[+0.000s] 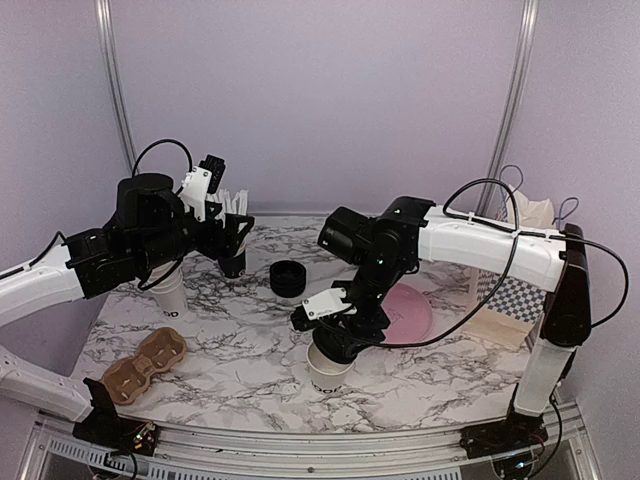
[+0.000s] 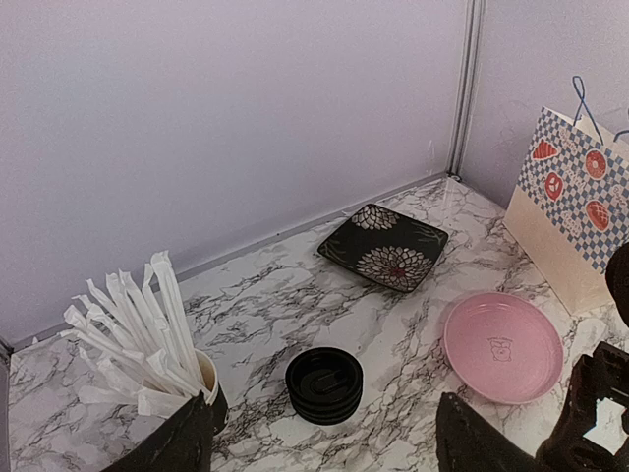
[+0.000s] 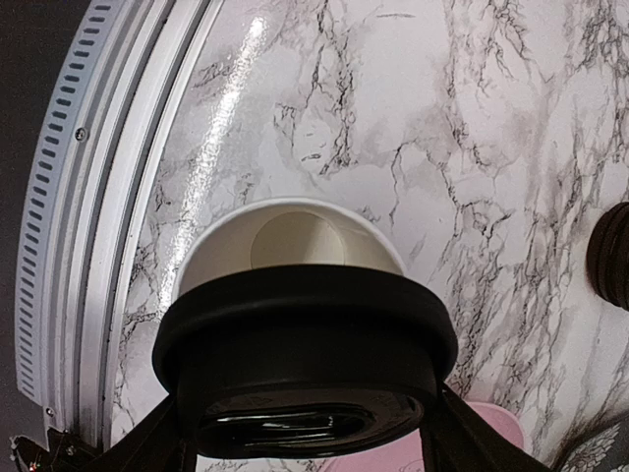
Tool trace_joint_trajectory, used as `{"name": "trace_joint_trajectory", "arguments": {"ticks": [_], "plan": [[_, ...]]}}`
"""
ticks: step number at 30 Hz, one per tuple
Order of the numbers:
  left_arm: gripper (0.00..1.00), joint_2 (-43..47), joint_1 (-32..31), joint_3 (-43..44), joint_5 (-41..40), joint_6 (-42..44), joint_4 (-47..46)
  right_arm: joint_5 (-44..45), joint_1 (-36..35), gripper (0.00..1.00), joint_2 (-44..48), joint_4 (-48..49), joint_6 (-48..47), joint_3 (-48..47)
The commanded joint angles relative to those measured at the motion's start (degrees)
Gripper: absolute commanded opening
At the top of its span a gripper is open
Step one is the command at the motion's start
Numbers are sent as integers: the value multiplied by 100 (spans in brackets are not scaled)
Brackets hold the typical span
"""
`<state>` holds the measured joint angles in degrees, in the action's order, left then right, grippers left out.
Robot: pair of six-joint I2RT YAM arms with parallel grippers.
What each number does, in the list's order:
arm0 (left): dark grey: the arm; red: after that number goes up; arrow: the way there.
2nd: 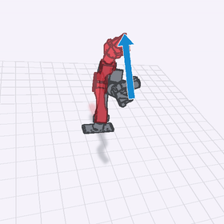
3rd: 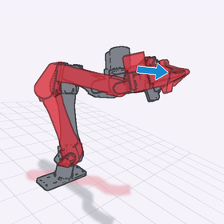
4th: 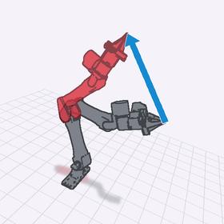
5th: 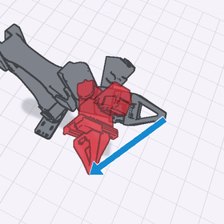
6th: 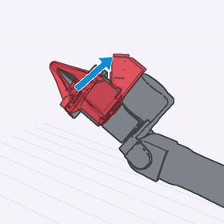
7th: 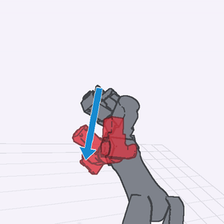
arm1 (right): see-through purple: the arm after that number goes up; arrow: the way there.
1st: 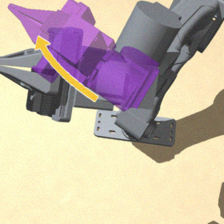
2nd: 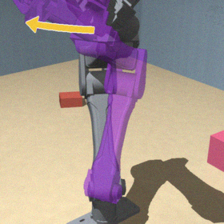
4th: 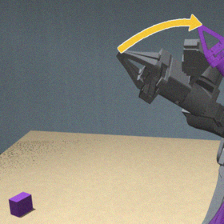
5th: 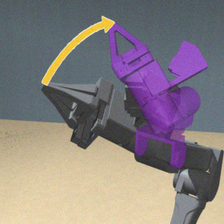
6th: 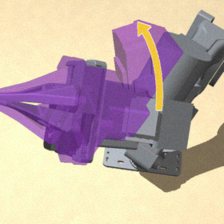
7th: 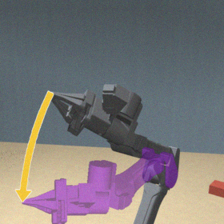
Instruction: Pack the takeout coffee
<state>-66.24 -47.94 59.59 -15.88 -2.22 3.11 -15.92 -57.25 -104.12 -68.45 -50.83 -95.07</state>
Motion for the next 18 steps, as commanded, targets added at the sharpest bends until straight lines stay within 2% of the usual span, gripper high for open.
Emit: {"name": "trace_joint_trajectory", "arguments": {"ticks": [1,9,18], "plan": [[79,-65,31,17,63,63,-87,-158,-58,73,202,-166,30,-254],[79,-91,35,17,67,64,-83,71,-54,74,355,-45,20,-219],[79,-75,39,26,106,53,-83,209,-87,74,101,-73,72,-178]]}}
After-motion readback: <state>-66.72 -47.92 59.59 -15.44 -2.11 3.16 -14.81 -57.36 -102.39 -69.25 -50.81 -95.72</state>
